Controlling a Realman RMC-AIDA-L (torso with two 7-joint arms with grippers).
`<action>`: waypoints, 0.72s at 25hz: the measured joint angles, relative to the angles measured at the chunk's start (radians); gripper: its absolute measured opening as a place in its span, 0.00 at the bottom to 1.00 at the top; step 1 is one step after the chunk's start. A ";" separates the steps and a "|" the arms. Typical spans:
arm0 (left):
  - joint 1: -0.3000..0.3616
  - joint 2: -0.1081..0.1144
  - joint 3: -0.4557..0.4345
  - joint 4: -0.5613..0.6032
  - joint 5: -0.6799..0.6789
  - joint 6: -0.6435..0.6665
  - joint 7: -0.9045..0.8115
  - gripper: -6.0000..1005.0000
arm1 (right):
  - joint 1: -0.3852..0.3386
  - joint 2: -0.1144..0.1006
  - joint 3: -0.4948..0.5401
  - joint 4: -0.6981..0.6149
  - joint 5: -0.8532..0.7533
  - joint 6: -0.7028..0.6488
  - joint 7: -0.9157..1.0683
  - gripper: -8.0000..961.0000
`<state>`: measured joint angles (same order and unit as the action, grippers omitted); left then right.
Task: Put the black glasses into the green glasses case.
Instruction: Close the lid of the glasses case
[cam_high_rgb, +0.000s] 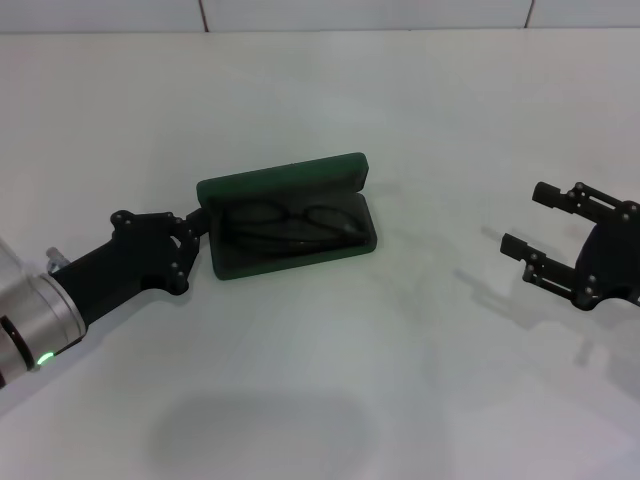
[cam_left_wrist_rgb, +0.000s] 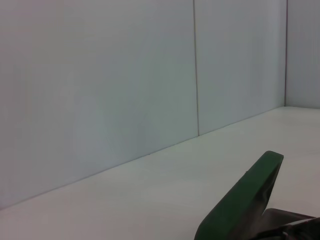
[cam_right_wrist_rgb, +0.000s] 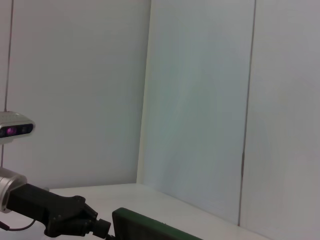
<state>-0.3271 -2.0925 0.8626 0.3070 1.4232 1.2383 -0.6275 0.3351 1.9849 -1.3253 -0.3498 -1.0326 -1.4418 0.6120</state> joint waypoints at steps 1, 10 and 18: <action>0.000 0.000 0.000 -0.001 0.001 0.001 0.000 0.07 | 0.000 0.000 0.000 0.000 0.000 0.000 0.000 0.69; -0.003 -0.003 0.027 -0.002 0.001 0.014 -0.001 0.07 | 0.001 0.000 0.000 0.000 0.000 0.000 0.000 0.69; -0.009 -0.005 0.025 -0.002 -0.001 0.013 0.001 0.07 | 0.000 0.002 0.000 0.000 0.000 0.000 0.000 0.69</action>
<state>-0.3359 -2.0970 0.8880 0.3050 1.4219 1.2511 -0.6267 0.3352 1.9865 -1.3253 -0.3497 -1.0323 -1.4420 0.6121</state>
